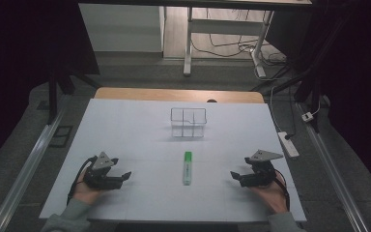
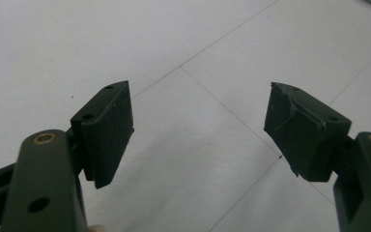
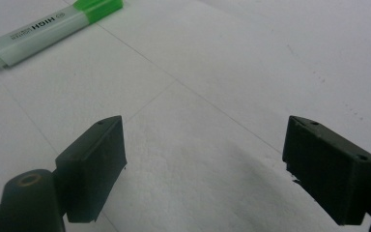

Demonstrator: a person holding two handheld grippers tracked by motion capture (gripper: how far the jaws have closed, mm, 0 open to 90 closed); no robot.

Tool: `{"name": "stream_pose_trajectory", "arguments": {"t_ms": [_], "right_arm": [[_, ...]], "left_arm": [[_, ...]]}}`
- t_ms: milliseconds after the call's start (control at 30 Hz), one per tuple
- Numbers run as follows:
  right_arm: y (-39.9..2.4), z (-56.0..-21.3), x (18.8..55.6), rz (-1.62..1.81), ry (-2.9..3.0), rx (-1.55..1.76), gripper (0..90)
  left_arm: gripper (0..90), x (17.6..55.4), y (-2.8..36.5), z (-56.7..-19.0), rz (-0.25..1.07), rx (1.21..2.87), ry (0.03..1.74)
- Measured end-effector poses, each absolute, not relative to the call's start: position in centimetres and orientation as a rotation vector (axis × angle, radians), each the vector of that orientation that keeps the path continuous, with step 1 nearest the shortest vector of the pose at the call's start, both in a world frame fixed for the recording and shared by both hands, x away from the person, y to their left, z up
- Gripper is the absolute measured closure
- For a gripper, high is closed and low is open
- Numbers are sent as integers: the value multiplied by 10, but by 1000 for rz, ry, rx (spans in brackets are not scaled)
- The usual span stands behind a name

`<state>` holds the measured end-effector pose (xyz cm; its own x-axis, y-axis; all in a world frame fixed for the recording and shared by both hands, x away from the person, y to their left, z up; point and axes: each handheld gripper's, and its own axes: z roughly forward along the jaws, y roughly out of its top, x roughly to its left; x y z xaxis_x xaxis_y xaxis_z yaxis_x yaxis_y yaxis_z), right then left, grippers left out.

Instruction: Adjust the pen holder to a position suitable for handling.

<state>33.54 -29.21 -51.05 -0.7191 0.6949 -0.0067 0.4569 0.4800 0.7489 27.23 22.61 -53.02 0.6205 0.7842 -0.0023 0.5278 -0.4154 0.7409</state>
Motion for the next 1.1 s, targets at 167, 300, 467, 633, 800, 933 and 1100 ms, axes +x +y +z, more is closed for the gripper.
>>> {"name": "stream_pose_trajectory", "arguments": {"t_ms": [167, 300, 467, 633, 800, 933, 1100], "right_arm": [[-290, -512, 335, 1082, 2417, 963, 160], [-288, -511, 333, 1078, 2408, 949, 174], [-283, -507, 333, 1109, 2400, 951, 177], [-275, -506, 334, 1123, 2398, 952, 177], [-269, -502, 334, 1143, 2389, 962, 184], [-264, -500, 333, 1154, 2387, 963, 189], [-260, -499, 332, 1149, 2398, 950, 190]], "left_arm": [[256, 272, 226, -531, 453, 2121, 1024], [256, 271, 225, -530, 455, 2121, 1024], [256, 273, 225, -531, 452, 2121, 1022], [257, 274, 226, -531, 445, 2117, 1020], [257, 273, 225, -531, 441, 2121, 1007], [257, 273, 225, -531, 442, 2120, 1007], [257, 272, 225, -531, 446, 2125, 1002]]}}
